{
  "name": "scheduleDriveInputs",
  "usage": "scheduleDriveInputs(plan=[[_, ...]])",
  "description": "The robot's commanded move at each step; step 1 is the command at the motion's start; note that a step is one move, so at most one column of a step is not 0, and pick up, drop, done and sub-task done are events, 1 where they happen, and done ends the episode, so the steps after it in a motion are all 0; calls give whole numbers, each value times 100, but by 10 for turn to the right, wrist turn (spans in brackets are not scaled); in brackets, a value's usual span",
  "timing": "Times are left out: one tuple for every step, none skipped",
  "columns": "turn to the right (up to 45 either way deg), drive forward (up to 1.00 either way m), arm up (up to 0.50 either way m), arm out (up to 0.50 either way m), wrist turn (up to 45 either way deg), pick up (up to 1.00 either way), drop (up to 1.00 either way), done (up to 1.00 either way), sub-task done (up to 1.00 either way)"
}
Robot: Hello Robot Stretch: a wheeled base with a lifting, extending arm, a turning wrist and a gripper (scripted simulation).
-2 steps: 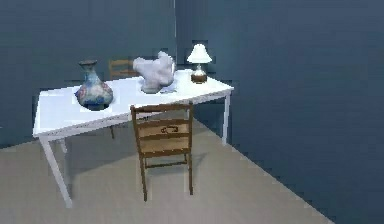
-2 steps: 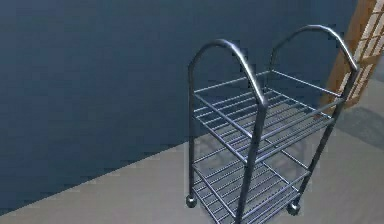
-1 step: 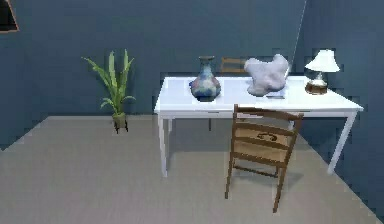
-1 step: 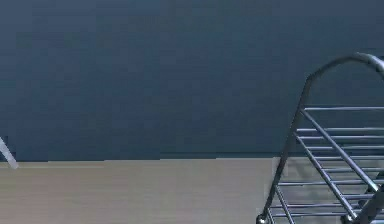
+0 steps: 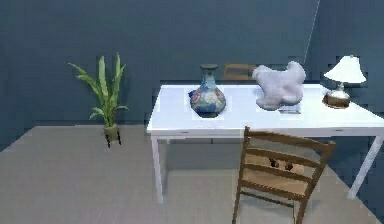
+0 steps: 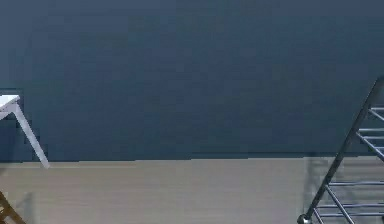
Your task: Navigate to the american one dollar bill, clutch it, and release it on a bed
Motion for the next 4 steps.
scheduleDriveInputs(plan=[[450, 0, 0, 0, 0, 0, 0, 0, 0], [240, 0, 0, 0, 0, 0, 0, 0, 0], [0, 95, 0, 0, 0, 0, 0, 0, 0], [-450, 0, 0, 0, 0, 0, 0, 0, 0]])
